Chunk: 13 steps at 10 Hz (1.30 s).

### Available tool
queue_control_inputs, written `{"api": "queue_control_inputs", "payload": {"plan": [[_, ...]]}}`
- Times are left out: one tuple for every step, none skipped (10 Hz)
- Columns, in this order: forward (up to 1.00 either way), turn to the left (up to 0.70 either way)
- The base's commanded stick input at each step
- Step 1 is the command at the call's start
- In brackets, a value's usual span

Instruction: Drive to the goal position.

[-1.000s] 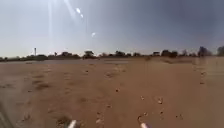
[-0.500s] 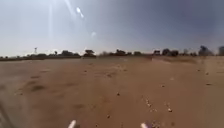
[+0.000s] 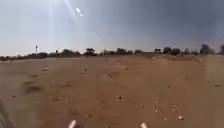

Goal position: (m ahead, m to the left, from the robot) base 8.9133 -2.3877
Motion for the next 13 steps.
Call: {"api": "queue_control_inputs", "payload": {"plan": [[0.50,0.00],[0.50,0.00],[0.50,0.00],[0.50,0.00],[0.50,0.00],[0.50,0.00],[0.50,0.00],[0.50,0.00],[0.50,0.00],[0.50,0.00],[0.50,0.00],[0.50,0.00],[0.50,0.00]]}}
